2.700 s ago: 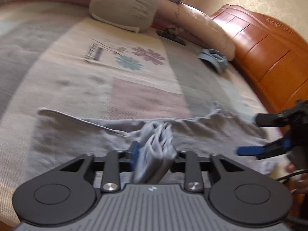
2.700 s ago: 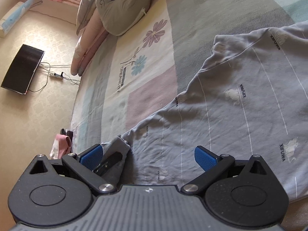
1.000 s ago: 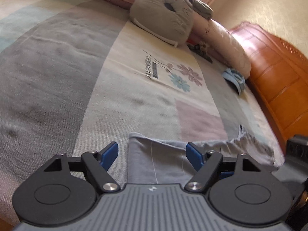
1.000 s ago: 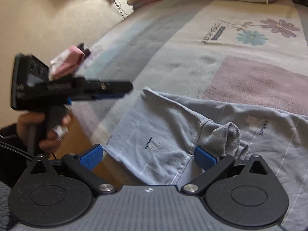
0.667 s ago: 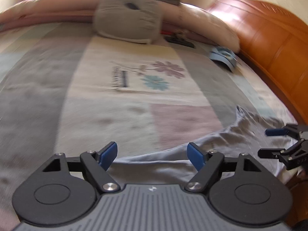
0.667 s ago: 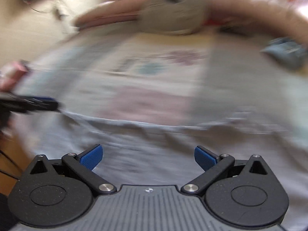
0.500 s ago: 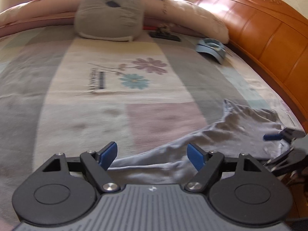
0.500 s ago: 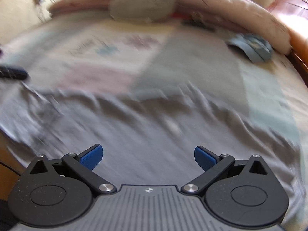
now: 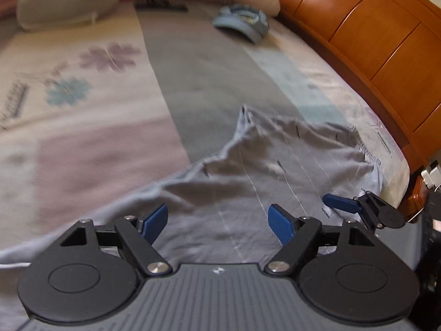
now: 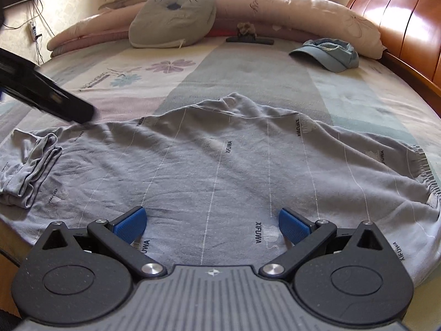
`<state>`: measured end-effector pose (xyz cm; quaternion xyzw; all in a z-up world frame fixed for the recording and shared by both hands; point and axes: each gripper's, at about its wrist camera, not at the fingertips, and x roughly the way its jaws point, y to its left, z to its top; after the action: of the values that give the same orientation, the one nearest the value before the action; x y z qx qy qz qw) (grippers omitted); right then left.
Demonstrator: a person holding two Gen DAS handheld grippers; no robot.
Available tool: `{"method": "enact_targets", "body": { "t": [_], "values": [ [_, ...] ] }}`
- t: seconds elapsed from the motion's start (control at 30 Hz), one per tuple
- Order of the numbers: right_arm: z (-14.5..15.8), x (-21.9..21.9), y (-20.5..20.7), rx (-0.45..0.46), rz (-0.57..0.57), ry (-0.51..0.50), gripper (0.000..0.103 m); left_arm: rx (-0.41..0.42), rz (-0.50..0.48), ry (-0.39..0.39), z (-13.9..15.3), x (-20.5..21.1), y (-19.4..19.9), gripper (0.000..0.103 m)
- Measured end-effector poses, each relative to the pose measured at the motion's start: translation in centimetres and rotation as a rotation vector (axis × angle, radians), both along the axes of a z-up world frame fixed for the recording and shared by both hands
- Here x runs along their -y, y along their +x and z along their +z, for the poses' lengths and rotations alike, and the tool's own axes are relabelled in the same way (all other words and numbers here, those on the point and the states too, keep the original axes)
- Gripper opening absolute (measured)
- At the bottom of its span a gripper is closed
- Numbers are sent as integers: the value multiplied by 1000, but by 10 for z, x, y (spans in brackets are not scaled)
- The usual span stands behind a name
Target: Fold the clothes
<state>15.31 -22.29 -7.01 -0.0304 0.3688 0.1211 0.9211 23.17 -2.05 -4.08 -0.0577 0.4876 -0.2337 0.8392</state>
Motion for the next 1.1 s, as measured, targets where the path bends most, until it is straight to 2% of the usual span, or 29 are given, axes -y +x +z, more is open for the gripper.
{"method": "enact_targets", "body": {
  "t": [0.03, 0.13, 0.2, 0.27, 0.37, 0.47, 0.53, 0.63, 0.67, 0.7, 0.73, 0.83, 0.97, 1.03, 1.1],
  "values": [
    [1, 1, -1, 2, 3, 0, 103, -14, 22, 4, -6, 1, 3, 79],
    [4, 6, -4, -4, 14, 0, 103, 14, 90, 33, -9, -1, 11, 79],
    [6, 9, -6, -7, 22, 0, 103, 8, 119, 55, -1, 2, 16, 78],
    [9, 12, -8, -11, 29, 0, 103, 29, 83, 25, 11, 10, 18, 78],
    [15, 22, -13, 4, 19, 0, 103, 67, -18, -16, 26, 36, 22, 79],
    [15, 37, -17, 11, -35, -35, 103, 46, -113, -71, 23, 66, 34, 80],
    [9, 48, -20, -7, -64, -23, 103, 23, -150, -73, 14, 85, 45, 80],
    [3, 59, -26, -8, -94, 6, 103, 22, -127, -24, -4, 100, 64, 80],
    [3, 60, -29, -1, -94, 4, 103, 15, -108, -14, -10, 102, 71, 76],
    [2, 59, -31, 6, -89, -4, 103, 3, -93, -36, -12, 100, 77, 77],
    [2, 57, -33, 12, -86, -13, 103, -5, -82, -50, -12, 99, 80, 79],
    [1, 56, -34, 14, -88, -14, 103, 20, -88, -24, 3, 103, 77, 79],
    [0, 59, -34, 26, -72, -5, 103, 28, -140, -91, 16, 114, 74, 82],
    [0, 60, -33, 31, -67, -2, 103, 34, -145, -81, 11, 123, 78, 82],
    [-1, 61, -33, 36, -64, -2, 103, 28, -111, -38, -2, 127, 85, 82]
  ]
}}
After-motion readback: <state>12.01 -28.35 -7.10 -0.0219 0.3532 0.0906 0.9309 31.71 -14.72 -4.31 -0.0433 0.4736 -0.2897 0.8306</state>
